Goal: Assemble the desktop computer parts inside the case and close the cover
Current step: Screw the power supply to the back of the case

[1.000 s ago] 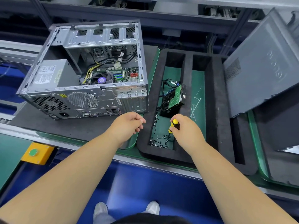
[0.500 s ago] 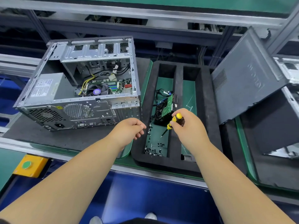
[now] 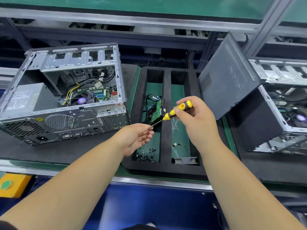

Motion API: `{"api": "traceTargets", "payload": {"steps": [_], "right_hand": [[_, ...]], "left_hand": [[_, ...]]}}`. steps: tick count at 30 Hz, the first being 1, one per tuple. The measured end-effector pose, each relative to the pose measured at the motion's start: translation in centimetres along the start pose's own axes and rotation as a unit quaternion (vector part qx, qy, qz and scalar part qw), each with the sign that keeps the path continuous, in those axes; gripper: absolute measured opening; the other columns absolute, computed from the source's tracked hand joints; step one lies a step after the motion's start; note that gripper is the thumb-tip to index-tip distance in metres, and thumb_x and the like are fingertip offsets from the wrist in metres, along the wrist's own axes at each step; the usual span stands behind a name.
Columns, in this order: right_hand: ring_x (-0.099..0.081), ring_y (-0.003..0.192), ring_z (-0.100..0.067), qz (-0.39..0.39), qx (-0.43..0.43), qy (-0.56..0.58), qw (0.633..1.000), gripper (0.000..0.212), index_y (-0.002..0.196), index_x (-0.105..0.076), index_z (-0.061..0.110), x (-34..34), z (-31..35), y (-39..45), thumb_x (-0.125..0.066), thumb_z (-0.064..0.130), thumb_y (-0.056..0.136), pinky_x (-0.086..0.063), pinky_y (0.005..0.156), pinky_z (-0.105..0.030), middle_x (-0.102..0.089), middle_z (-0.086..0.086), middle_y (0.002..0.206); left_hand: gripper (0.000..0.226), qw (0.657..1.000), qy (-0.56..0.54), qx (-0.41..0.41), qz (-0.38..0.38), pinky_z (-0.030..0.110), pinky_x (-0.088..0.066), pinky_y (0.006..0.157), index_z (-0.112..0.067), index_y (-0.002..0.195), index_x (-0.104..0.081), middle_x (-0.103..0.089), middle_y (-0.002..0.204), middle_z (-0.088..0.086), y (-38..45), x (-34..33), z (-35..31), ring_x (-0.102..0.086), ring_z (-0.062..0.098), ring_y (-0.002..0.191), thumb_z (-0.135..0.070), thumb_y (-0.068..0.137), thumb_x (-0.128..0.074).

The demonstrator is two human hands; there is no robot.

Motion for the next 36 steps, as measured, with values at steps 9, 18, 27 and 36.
{"api": "traceTargets", "payload": {"steps": [9,18,27,36], "right_hand": [[-0.069,0.091,-0.017,-0.018,-0.002,0.020,1.000,0.013,0.094,-0.062,0.040,0.9,0.1,-0.1,-0.063,0.029,0.087,-0.059,0.081,-0.046,-0.070,0.009,0.093],[-0.071,0.089,-0.013,-0.013,0.000,0.066,0.998,0.016,0.094,-0.063,0.038,0.1,0.8,-0.1,-0.064,0.022,0.091,-0.058,0.078,-0.032,-0.070,0.007,0.094],[-0.067,0.096,-0.017,0.015,0.038,0.035,0.999,0.017,0.100,-0.061,0.036,-2.0,3.7,-0.9,-0.062,0.021,0.092,-0.058,0.084,-0.045,-0.069,0.006,0.103],[-0.066,0.094,-0.016,0.057,0.088,0.053,0.993,0.019,0.100,-0.061,0.038,-8.1,9.2,-2.4,-0.060,0.023,0.088,-0.055,0.087,-0.050,-0.070,0.011,0.100]], "left_hand": [[0.016,0.999,-0.031,-0.016,0.014,0.018,-0.053,0.058,-0.007,0.094,-0.066,-0.067,0.073,0.001,-0.6,-0.4,-1.0,-0.061,0.007,0.062,-0.006,0.098,-0.051],[0.017,0.998,-0.051,-0.025,0.014,0.017,-0.053,0.056,-0.006,0.098,-0.064,-0.067,0.073,0.002,-2.0,0.0,-2.0,-0.060,0.007,0.062,-0.004,0.100,-0.047],[0.018,0.995,-0.076,-0.060,-0.009,0.015,-0.050,0.051,-0.007,0.096,-0.063,-0.065,0.068,0.000,-5.0,2.5,-4.3,-0.058,0.005,0.055,-0.005,0.100,-0.046],[0.011,0.989,-0.089,-0.111,-0.027,0.015,-0.048,0.049,-0.010,0.092,-0.062,-0.063,0.066,-0.003,-10.0,8.9,-7.2,-0.055,0.004,0.054,-0.012,0.098,-0.052]]}}
Point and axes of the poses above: each hand's wrist, its own y-axis towards the middle knuckle, its own x-axis out of the back of the hand, z = x × y, the point moved 3 cm from there along y, towards the middle knuckle
